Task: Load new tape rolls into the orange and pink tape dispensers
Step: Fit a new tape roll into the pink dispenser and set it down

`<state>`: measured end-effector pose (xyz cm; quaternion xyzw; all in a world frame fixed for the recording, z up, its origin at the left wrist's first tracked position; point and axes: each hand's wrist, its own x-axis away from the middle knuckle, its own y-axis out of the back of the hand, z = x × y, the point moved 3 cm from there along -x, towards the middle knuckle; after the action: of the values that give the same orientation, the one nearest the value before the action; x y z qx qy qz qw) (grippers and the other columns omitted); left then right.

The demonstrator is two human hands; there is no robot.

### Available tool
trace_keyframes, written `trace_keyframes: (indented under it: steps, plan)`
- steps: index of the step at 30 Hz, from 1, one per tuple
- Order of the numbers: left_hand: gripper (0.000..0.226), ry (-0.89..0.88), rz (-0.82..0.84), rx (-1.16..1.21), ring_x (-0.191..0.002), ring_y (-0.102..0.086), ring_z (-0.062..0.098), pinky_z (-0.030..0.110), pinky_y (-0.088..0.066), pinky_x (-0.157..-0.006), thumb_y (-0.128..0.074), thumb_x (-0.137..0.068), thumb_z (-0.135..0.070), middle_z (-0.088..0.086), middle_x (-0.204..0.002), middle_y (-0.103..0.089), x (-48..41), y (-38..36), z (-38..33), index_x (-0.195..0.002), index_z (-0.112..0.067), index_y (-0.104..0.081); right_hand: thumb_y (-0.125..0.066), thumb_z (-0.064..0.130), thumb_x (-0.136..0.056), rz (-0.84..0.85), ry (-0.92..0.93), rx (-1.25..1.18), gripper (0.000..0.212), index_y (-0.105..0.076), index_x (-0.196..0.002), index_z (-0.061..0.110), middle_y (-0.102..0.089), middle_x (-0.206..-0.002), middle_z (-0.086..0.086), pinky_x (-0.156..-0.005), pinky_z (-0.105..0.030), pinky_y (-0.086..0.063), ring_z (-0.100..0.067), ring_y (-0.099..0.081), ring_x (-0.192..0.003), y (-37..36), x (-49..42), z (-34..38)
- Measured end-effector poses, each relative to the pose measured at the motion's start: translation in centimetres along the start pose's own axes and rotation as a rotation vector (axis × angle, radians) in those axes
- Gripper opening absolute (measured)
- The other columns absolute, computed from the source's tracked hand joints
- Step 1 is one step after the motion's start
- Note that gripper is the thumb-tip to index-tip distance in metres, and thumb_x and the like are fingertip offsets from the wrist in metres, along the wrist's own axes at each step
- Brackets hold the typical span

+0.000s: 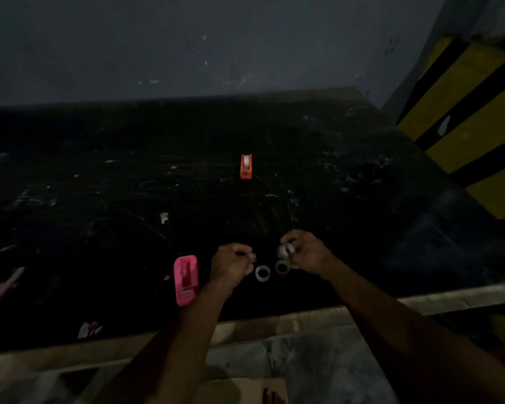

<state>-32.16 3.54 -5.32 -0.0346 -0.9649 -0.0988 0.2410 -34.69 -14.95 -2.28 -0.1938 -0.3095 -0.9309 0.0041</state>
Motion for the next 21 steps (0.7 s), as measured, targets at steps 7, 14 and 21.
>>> trace_keyframes:
  steps: [7,14,21]
  plan:
    - [0.019,-0.030,-0.017,0.140,-0.087,-0.064,0.020,0.023,-0.059,-0.071,-0.056,-0.085,0.010,0.015,-0.099,-0.065,2.4,5.1,-2.0,-0.091,-0.002,-0.069,-0.055,0.001,-0.084,0.089,-0.052,-0.421,0.020,-0.062,-0.088,0.019,-0.062,-0.098,-0.009,-0.079,-0.037,-0.056,-0.022,-0.063,-0.091,-2.4,2.8,6.9]
    - [0.021,-0.070,-0.034,0.309,-0.095,-0.063,0.028,0.023,-0.058,-0.067,-0.057,-0.085,0.013,0.023,-0.103,-0.063,6.6,11.9,-1.7,-0.105,0.012,-0.064,-0.057,0.001,-0.088,0.154,0.024,-0.489,0.014,-0.058,-0.092,0.015,-0.061,-0.079,-0.005,-0.063,-0.029,-0.055,-0.015,-0.061,-0.069,-8.3,6.0,11.3]
    - [0.008,-0.089,0.018,0.375,-0.080,-0.064,0.021,0.021,-0.058,-0.066,-0.065,-0.083,0.009,0.024,-0.097,-0.064,9.4,16.9,-0.3,-0.085,0.003,-0.061,-0.061,-0.006,-0.081,0.265,0.059,-0.566,0.029,-0.061,-0.107,0.008,-0.067,-0.097,-0.016,-0.070,-0.029,-0.058,-0.022,-0.067,-0.085,-13.2,8.3,14.2]
